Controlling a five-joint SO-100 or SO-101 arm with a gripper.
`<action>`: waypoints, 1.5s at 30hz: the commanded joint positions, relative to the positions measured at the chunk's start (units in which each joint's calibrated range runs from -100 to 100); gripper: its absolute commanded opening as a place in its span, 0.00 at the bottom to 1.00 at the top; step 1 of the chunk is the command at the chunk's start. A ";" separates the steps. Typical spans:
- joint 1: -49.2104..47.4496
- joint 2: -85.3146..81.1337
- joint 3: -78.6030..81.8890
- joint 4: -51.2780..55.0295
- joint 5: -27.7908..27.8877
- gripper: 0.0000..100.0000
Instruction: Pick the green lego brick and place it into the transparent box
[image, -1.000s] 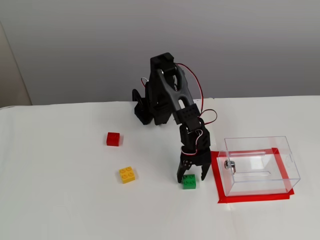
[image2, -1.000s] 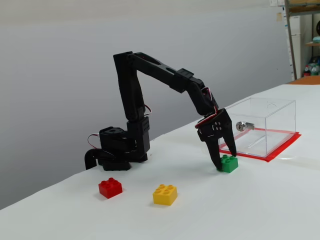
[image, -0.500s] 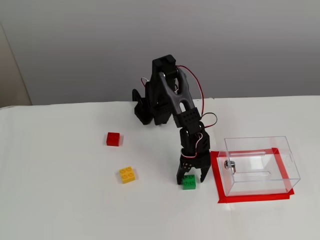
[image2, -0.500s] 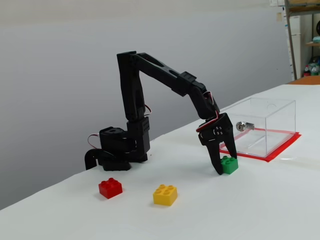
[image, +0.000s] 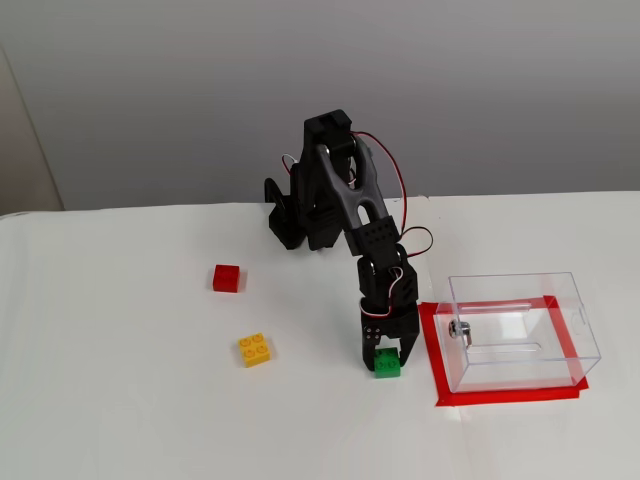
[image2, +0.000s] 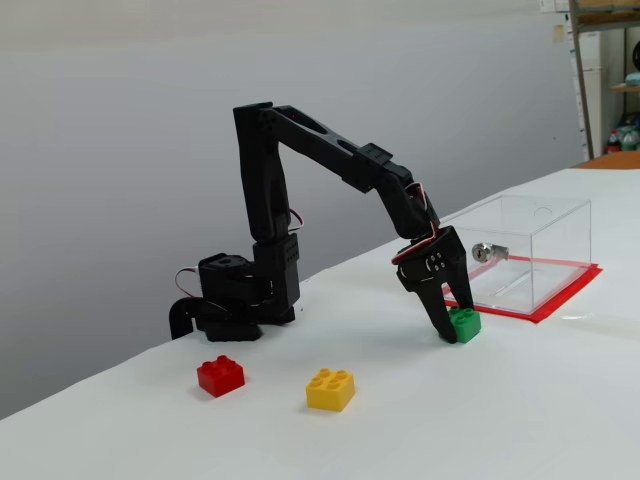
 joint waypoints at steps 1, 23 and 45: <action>-0.39 -1.02 -1.26 0.10 0.29 0.11; 4.79 -23.59 -0.35 4.71 11.46 0.11; -8.08 -30.81 -15.90 9.41 13.39 0.11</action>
